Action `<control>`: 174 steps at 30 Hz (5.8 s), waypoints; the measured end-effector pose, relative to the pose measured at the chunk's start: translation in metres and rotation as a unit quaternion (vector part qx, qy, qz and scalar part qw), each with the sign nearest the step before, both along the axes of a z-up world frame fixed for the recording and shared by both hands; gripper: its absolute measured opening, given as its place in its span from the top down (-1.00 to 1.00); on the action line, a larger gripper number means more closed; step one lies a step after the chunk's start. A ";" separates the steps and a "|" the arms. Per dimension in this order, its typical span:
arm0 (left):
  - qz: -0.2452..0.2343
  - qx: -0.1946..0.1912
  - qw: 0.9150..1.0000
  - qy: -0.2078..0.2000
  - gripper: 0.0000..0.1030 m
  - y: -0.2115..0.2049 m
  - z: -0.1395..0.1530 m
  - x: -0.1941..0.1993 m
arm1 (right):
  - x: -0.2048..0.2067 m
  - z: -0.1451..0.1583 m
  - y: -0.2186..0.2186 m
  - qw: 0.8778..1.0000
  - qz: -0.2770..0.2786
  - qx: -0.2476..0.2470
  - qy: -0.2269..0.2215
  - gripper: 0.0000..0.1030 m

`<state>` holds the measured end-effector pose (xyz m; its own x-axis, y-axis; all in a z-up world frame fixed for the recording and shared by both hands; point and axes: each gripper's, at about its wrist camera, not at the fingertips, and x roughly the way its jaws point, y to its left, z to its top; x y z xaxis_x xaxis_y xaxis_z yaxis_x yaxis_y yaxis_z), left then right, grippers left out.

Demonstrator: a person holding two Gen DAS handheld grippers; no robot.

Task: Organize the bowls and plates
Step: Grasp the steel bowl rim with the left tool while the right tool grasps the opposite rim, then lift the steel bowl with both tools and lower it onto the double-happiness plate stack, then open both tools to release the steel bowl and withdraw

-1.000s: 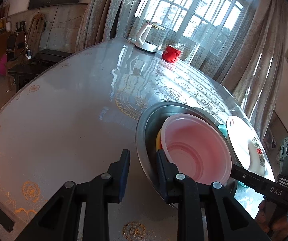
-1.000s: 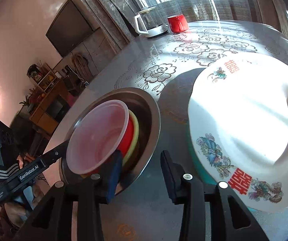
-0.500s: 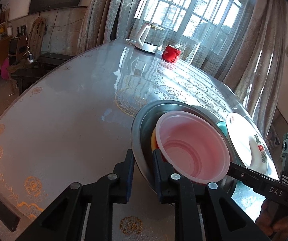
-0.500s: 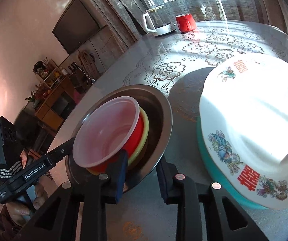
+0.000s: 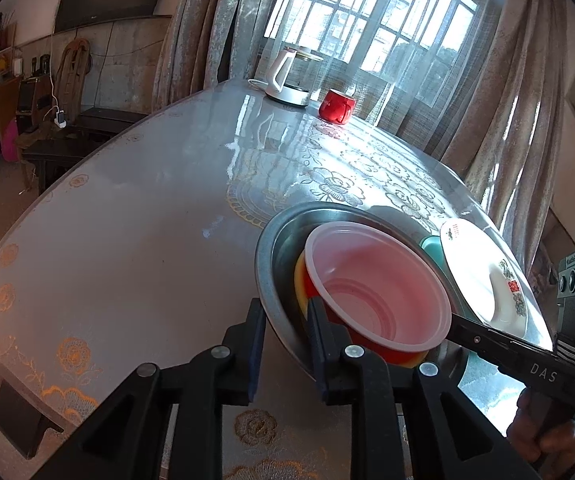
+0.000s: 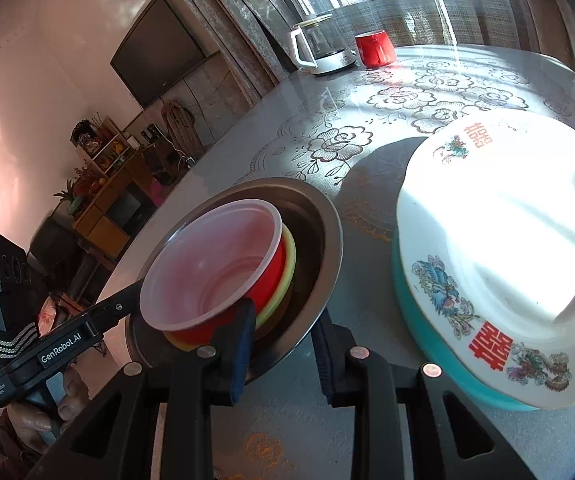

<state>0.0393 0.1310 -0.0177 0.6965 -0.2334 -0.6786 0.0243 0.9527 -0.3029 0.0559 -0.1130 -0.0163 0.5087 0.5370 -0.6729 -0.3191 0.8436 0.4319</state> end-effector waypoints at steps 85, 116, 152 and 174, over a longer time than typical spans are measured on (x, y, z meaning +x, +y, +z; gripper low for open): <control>-0.226 0.012 0.974 -0.016 0.44 -0.203 0.013 0.079 | -0.001 0.021 -0.173 0.973 -0.207 -0.082 -0.055 0.44; -0.226 0.019 0.974 -0.020 0.33 -0.199 0.017 0.068 | 0.003 -0.012 -0.215 0.962 -0.241 0.127 0.020 0.14; -0.174 0.057 0.982 -0.052 -0.03 -0.185 0.036 0.037 | -0.012 -0.001 -0.199 0.966 -0.243 0.081 0.010 0.07; -0.057 0.090 0.992 -0.067 -0.59 -0.151 0.034 -0.010 | -0.068 0.038 -0.135 0.952 -0.267 -0.106 -0.104 -0.04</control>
<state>0.0294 -0.0201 0.0164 0.7591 -0.1987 -0.6199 0.1627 0.9800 -0.1150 -0.0122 -0.2484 0.0215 0.8052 0.0275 -0.5923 0.1193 0.9710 0.2072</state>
